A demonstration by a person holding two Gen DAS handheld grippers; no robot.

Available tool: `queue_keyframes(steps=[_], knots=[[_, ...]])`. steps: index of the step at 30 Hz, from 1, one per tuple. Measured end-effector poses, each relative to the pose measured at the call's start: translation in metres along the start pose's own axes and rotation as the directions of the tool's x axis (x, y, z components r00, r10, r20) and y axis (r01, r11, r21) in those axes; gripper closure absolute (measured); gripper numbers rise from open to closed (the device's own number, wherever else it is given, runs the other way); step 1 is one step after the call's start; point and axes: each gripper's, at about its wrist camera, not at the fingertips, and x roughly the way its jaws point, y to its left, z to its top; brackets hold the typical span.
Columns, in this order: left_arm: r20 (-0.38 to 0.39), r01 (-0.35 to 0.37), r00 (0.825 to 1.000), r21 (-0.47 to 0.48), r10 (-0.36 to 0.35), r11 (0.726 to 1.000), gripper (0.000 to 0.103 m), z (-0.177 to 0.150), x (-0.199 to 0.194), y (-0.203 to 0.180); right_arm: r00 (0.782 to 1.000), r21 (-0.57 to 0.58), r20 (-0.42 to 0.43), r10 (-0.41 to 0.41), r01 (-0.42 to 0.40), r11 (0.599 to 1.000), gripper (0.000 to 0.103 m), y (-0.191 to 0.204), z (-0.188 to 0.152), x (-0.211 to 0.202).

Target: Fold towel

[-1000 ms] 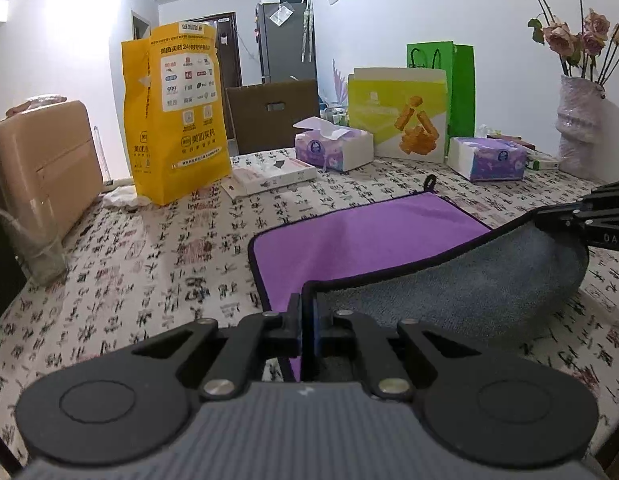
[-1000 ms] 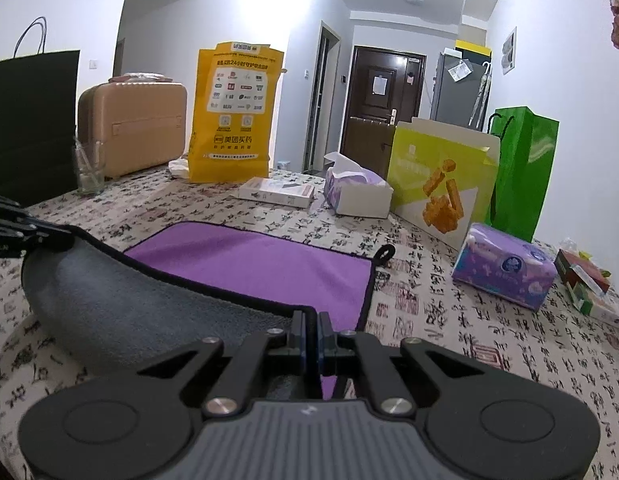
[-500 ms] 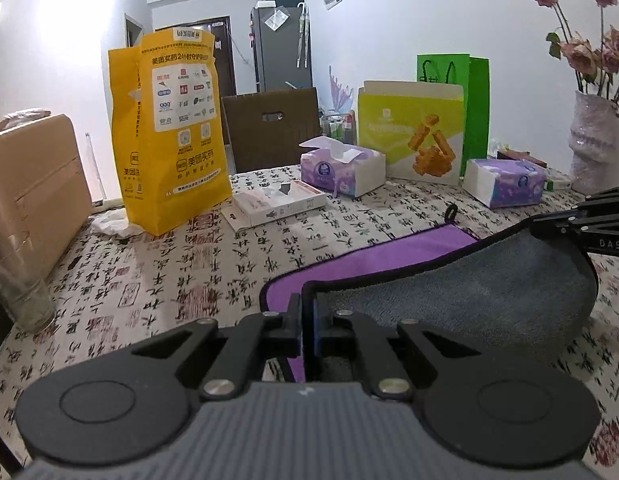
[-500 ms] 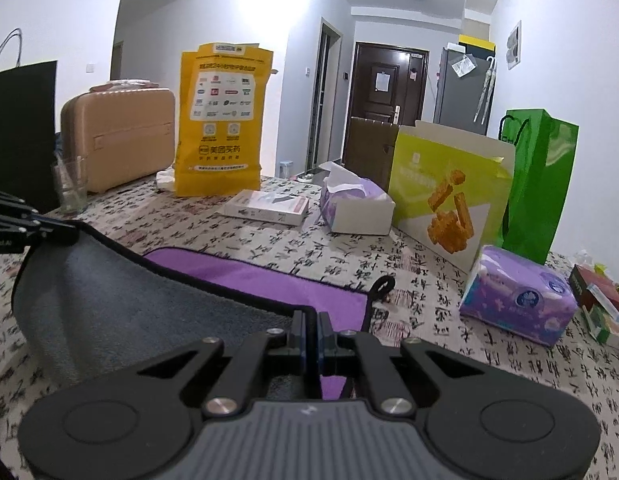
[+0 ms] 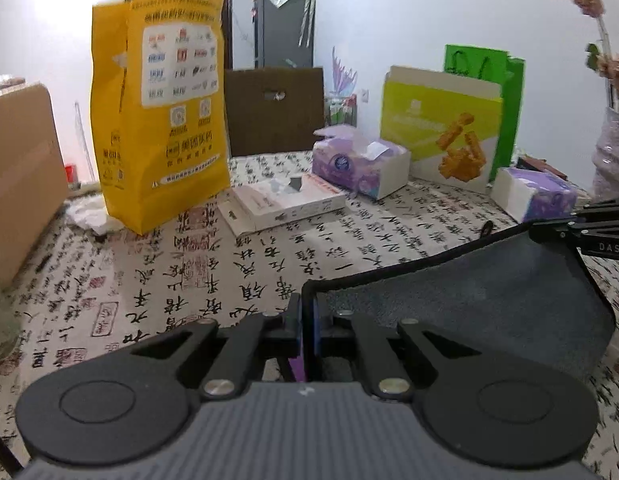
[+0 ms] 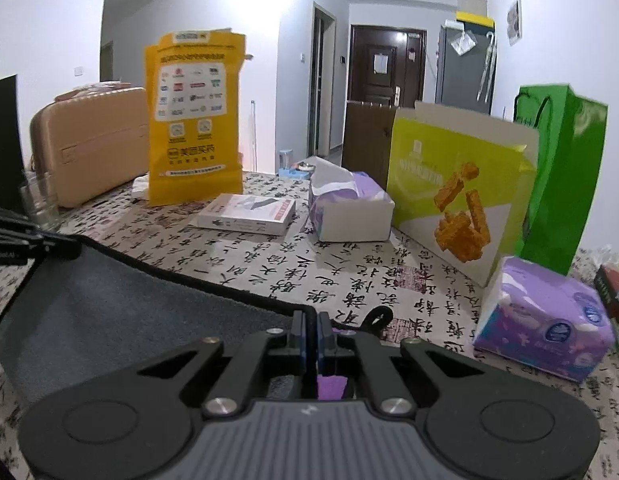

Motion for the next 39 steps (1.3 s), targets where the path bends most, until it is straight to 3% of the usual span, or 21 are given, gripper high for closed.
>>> queue_keyframes(steps=[17,21,22,24,27,34,39], knots=[[-0.127,0.018,0.992,-0.067,-0.026,0.998,0.093,-0.003,0.072,0.025,0.989,0.031,-0.145,-0.024,0.029,0.999,0.095,-0.014,-0.003,0.07],[-0.116,0.018,0.993,-0.078,-0.027,0.997,0.058,-0.006,0.07,0.032,0.989,0.062,-0.148,-0.028,0.037,0.997,0.089,-0.019,-0.005,0.074],[-0.12,0.021,0.992,-0.087,-0.032,0.996,0.052,-0.007,0.069,0.035,0.989,0.07,-0.147,-0.024,0.034,0.997,0.087,-0.02,-0.005,0.075],[-0.122,0.029,0.992,-0.088,-0.04,0.996,0.049,-0.007,0.067,0.036,0.989,0.072,-0.144,-0.022,0.033,0.997,0.082,-0.02,-0.004,0.074],[-0.116,0.021,0.993,-0.083,-0.03,0.996,0.032,-0.006,0.06,0.035,0.99,0.071,-0.135,-0.03,0.04,0.997,0.065,-0.018,-0.001,0.07],[-0.105,0.003,0.994,-0.103,-0.014,0.995,0.014,0.0,0.038,0.029,0.993,0.099,-0.103,-0.057,0.067,0.993,0.015,-0.013,0.008,0.048],[-0.096,-0.013,0.995,-0.136,0.0,0.991,0.007,0.002,0.014,0.024,0.995,0.121,-0.085,-0.055,0.065,0.991,0.012,-0.012,0.013,0.023]])
